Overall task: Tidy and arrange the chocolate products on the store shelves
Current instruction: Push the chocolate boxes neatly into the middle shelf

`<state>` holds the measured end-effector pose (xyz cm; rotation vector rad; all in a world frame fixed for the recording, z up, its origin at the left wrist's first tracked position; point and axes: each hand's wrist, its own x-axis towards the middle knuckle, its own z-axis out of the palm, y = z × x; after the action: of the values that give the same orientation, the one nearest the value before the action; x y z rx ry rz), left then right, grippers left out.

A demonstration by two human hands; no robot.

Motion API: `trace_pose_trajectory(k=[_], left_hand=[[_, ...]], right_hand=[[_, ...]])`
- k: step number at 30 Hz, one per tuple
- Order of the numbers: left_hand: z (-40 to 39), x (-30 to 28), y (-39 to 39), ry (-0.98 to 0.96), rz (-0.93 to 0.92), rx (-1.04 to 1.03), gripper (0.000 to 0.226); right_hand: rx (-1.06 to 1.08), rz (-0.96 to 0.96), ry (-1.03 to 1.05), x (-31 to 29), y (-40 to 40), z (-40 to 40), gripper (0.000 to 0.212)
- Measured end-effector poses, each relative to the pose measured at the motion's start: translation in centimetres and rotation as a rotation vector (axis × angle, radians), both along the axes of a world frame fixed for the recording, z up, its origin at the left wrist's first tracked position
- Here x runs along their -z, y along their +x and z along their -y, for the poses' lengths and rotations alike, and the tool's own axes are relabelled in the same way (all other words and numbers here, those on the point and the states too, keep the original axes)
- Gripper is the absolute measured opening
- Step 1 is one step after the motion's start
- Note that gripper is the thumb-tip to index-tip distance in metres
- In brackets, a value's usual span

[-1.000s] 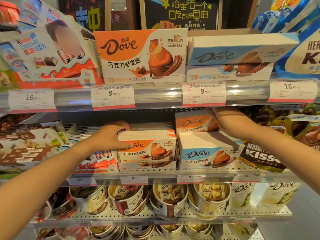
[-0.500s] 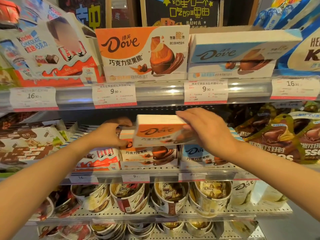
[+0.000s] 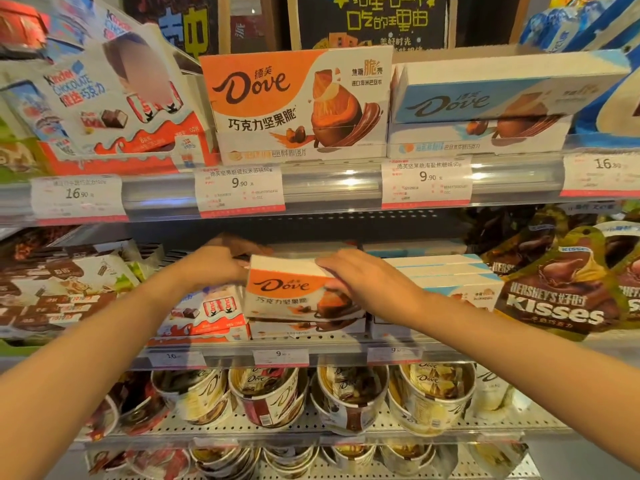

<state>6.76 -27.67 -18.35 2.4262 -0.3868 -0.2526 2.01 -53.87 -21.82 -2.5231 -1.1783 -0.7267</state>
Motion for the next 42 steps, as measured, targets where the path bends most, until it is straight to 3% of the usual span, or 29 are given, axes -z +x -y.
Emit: trace_pose_trajectory(k=[3,6,9,11,15,19,21,24,32,35,39,42], left_hand=[[0.1,0.0,0.1,-0.002,0.019,0.06,0.031],[0.2,0.1,0.1,-0.097,0.006,0.038,0.022],[0.1,0.1,-0.3,-0.148,0.011,0.011,0.062],[0.1,0.3,-0.3,-0.132,0.014,0.083,0.079],[0.9,0.4,-0.6,0.01,-0.05,0.183,0.089],[0.9,0.5,-0.4,0.043,-0.065,0.198,0.089],[0.9,0.5,-0.4,0.001,-0.101,0.185,0.075],[0.9,0.9,-0.2,0.008,-0.068,0.169,0.057],[0.2,0.8,0.7,0.18,0.007,0.23,0.057],[-0.4,0.3,0.8,0.284,0.002,0.262,0.074],[-0.7,1.1,0.1,0.157,-0.004,0.305,0.087],[-0.8,1.5,0.1,0.115,0.021,0.27,0.081]], right_hand=[[0.005,0.122,-0.104,0.7,0.3,0.0,0.032],[0.017,0.091,-0.214,0.5,0.4,0.0,0.054],[0.028,0.08,-0.306,0.6,0.5,-0.2,0.064],[0.014,0.059,-0.286,0.7,0.6,-0.5,0.06],[-0.015,0.02,-0.193,0.2,1.1,-0.7,0.033],[0.174,-0.276,0.055,-1.4,3.6,-0.6,0.034],[0.308,-0.338,-0.041,-2.2,5.0,0.0,0.028],[0.344,-0.486,-0.199,-3.2,5.9,0.6,0.026],[0.371,-0.524,-0.25,-3.7,7.0,-0.4,0.021],[0.351,-0.635,-0.202,-3.5,7.2,-0.4,0.023],[0.312,-0.764,-0.198,-4.0,7.1,-0.8,0.026],[0.29,-0.711,-0.253,-5.0,6.9,-1.2,0.03]])
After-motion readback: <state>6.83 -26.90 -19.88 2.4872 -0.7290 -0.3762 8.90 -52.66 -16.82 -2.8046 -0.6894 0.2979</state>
